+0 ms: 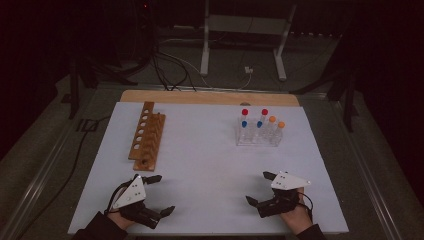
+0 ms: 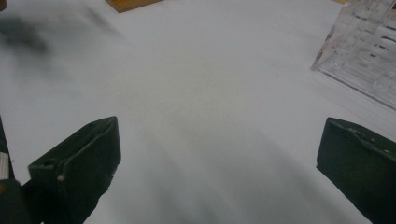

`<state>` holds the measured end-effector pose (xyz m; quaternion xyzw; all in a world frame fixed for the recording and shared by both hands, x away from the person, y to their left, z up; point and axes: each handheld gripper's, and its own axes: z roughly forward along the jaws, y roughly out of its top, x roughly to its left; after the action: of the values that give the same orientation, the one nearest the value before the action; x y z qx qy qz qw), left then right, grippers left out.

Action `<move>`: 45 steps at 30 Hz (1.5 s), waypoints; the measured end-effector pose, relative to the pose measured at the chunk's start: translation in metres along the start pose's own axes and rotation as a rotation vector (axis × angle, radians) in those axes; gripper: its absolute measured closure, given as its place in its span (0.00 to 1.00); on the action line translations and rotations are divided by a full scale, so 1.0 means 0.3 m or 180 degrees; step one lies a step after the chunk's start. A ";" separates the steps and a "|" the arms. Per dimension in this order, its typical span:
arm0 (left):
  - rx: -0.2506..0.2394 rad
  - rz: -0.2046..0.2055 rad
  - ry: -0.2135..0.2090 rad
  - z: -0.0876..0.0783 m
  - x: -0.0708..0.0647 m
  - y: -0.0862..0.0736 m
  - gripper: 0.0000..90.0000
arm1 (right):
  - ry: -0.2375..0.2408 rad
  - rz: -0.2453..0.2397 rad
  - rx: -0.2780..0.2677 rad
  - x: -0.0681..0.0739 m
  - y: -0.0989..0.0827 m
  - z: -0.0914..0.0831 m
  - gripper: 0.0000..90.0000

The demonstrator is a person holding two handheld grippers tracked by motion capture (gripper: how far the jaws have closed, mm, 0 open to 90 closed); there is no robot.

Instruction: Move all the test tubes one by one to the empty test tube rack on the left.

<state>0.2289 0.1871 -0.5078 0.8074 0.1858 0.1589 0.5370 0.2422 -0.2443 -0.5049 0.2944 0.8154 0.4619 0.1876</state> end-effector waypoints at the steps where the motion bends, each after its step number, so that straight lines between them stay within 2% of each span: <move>1: 0.0000 0.0000 0.0000 0.000 0.000 0.000 0.01 | 0.0013 -0.0003 0.0011 0.001 0.004 0.000 0.00; 8: -0.0003 -0.0052 -0.0030 -0.004 0.001 -0.001 0.01 | 0.0024 -0.0020 -0.0009 0.008 0.045 -0.016 0.00; 11: -0.0004 -0.0066 -0.0054 -0.004 0.000 0.001 0.01 | -0.0034 -0.0082 -0.0028 0.004 0.070 -0.023 0.00; 15: 0.0021 -0.0121 -0.0075 -0.003 0.002 0.001 0.01 | -0.0077 -0.0090 -0.0095 -0.012 0.104 -0.031 0.00; 19: 0.0025 -0.0091 -0.0070 -0.004 0.001 0.002 0.01 | -0.0133 -0.0083 -0.0141 -0.036 0.138 -0.031 0.00; 31: -0.0007 -0.0111 -0.0071 -0.011 0.001 0.003 0.01 | -0.0362 -0.0104 -0.0320 -0.102 0.240 -0.030 0.00; 36: -0.0029 -0.0145 -0.0062 -0.012 0.002 0.002 0.01 | -0.0436 -0.0113 -0.0394 -0.128 0.271 -0.025 0.00; 45: -0.0039 -0.0127 -0.0038 -0.017 0.005 0.003 0.01 | -0.0526 -0.0061 -0.0477 -0.177 0.315 0.000 0.00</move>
<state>0.2280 0.1915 -0.5050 0.8011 0.1977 0.1444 0.5461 0.3113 -0.2411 -0.4217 0.3089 0.7630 0.4939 0.2800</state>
